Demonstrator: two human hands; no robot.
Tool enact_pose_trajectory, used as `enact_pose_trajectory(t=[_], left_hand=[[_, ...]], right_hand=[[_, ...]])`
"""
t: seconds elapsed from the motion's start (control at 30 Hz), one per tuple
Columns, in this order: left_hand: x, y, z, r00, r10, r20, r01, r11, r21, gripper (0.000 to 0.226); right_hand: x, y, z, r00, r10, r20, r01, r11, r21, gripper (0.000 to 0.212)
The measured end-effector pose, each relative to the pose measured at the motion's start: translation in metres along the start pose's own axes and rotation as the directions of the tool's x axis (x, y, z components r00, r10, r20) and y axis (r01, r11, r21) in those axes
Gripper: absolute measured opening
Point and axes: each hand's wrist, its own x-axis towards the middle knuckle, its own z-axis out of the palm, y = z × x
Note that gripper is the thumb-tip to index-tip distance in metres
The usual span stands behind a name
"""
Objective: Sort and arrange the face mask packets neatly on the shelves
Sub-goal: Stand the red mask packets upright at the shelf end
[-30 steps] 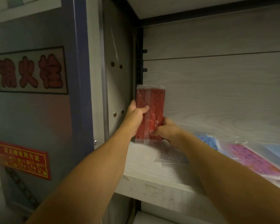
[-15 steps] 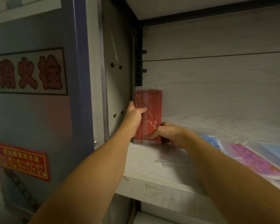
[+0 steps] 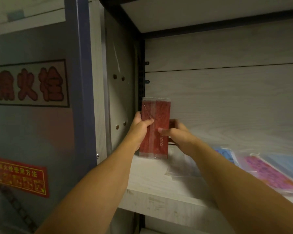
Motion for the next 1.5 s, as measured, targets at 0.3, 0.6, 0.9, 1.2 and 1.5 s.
enact_pose_trajectory(t=[0.3,0.6,0.9,1.2,1.5], left_hand=[[-0.008,0.011,-0.001,0.997,0.067,-0.035,-0.066,0.998,0.015,0.047],[-0.002,-0.001,-0.003,0.994,0.005,-0.105,0.003,0.997,0.078,0.061],[-0.014,0.012,-0.003,0.984,0.137,-0.11,-0.116,0.977,0.18,0.036],[-0.006,-0.002,-0.002,0.998,-0.008,-0.069,0.019,0.986,0.166,0.038],[0.004,-0.007,-0.002,0.992,-0.089,-0.087,0.081,0.993,-0.09,0.025]], right_hand=[[-0.001,-0.008,0.019,0.988,-0.139,-0.061,0.138,0.99,-0.014,0.034],[0.004,0.007,0.025,0.992,-0.127,-0.013,0.124,0.984,-0.124,0.031],[0.005,-0.001,0.026,0.991,-0.117,-0.066,0.112,0.991,-0.073,0.032],[0.006,0.008,0.02,0.999,-0.031,0.031,0.035,0.985,-0.17,0.038],[0.008,0.015,0.018,0.999,0.035,0.002,-0.033,0.974,-0.223,0.036]])
